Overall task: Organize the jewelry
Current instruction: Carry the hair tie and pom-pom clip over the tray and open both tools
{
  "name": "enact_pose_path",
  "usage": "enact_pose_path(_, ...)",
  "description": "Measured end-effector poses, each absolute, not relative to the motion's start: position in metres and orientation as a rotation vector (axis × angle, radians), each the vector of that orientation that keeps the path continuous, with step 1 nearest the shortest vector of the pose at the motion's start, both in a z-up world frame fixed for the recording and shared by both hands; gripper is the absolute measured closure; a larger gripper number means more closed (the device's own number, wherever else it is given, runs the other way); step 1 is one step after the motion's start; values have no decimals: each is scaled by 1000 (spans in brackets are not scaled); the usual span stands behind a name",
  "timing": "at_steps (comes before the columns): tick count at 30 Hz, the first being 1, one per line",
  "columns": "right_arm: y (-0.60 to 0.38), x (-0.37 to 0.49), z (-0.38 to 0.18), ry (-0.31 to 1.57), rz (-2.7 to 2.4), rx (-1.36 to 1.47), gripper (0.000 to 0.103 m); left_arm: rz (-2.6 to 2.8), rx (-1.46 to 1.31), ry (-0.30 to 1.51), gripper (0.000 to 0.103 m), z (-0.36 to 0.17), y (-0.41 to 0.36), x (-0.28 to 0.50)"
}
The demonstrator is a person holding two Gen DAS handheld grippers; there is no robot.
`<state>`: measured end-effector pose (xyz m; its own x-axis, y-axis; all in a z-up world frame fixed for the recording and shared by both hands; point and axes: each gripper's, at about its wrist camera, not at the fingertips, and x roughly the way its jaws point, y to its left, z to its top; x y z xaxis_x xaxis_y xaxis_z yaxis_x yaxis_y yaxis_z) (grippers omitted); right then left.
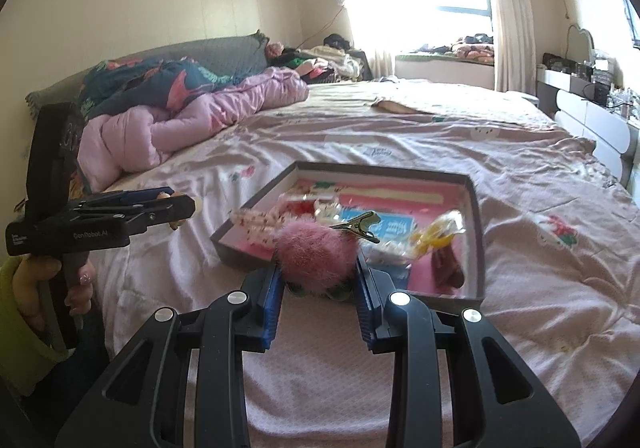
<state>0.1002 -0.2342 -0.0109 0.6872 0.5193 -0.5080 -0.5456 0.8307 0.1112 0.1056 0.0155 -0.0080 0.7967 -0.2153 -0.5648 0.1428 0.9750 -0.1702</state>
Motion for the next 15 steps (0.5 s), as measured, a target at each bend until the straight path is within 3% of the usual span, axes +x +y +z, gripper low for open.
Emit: enact_pose_path(15, -267, 126, 39, 429, 477, -30, 73, -246, -97, 562, 39, 23, -12, 142)
